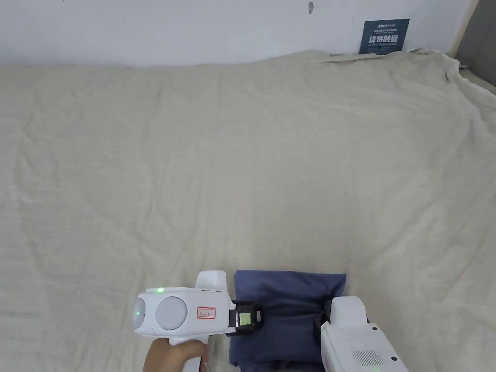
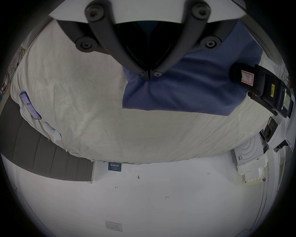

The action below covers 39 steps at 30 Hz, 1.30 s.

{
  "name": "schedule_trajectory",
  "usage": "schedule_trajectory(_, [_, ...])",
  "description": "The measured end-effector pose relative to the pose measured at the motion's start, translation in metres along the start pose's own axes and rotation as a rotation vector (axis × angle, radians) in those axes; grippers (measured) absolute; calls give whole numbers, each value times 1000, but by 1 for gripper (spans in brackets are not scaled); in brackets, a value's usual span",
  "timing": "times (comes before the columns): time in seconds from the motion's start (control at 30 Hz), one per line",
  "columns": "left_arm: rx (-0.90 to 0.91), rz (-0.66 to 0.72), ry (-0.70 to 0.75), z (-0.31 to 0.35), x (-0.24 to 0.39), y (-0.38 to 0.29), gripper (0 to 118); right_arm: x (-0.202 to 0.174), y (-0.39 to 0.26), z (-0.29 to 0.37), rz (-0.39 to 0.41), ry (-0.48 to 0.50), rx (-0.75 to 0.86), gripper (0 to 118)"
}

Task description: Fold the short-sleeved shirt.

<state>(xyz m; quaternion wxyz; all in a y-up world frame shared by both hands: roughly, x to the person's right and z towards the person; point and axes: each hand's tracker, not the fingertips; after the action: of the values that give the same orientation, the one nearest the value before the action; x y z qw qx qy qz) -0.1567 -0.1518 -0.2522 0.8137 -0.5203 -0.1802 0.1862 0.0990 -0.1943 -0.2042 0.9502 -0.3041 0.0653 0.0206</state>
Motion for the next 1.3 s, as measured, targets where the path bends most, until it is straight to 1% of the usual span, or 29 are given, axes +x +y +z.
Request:
schedule_trajectory(0.03, [-1, -12, -1, -1, 1, 0, 27, 0, 0, 0, 0, 2, -2, 0])
schedule_trajectory(0.07, [1, -10, -3, -2, 2, -1, 21, 1, 1, 0, 0, 3, -4, 0])
schedule_trajectory(0.1, [3, -5, 4, -2, 4, -1, 19, 2, 3, 0, 3, 5, -10, 0])
schedule_trajectory(0.17, [13, -33, 16, 2, 7, -2, 17, 3, 8, 4, 19, 14, -20, 0])
schedule_trajectory(0.23, [32, -48, 22, 9, 10, -2, 16, 6, 18, 13, 13, 37, -16, 0])
schedule_trajectory(0.3, [65, -50, 19, 19, 11, 1, 15, 6, 32, 31, -3, 59, 55, 0])
schedule_trajectory(0.37, [86, -50, 14, 30, 7, 9, 15, 6, 48, 44, 11, 77, 99, 0])
schedule_trajectory(0.47, [112, -98, 58, 55, -2, 22, 15, 2, 75, 66, 50, 88, 189, 0])
schedule_trajectory(0.57, [120, -114, 106, 86, -25, 35, 15, -4, 99, 85, 61, 104, 261, 0])
schedule_trajectory(0.7, [148, -134, 247, 134, -69, 54, 15, -11, 121, 100, 82, 116, 312, 0])
schedule_trajectory(1.03, [149, -69, 529, 251, -194, 91, 15, -30, 159, 119, 86, 127, 390, 0])
schedule_trajectory(1.17, [129, -35, 592, 280, -232, 97, 15, -35, 169, 120, 86, 116, 408, 0])
schedule_trajectory(1.2, [107, -4, 604, 283, -242, 98, 15, -35, 171, 120, 87, 110, 411, 0])
schedule_trajectory(1.3, [86, 31, 625, 280, -263, 96, 15, -35, 173, 118, 88, 95, 409, 0])
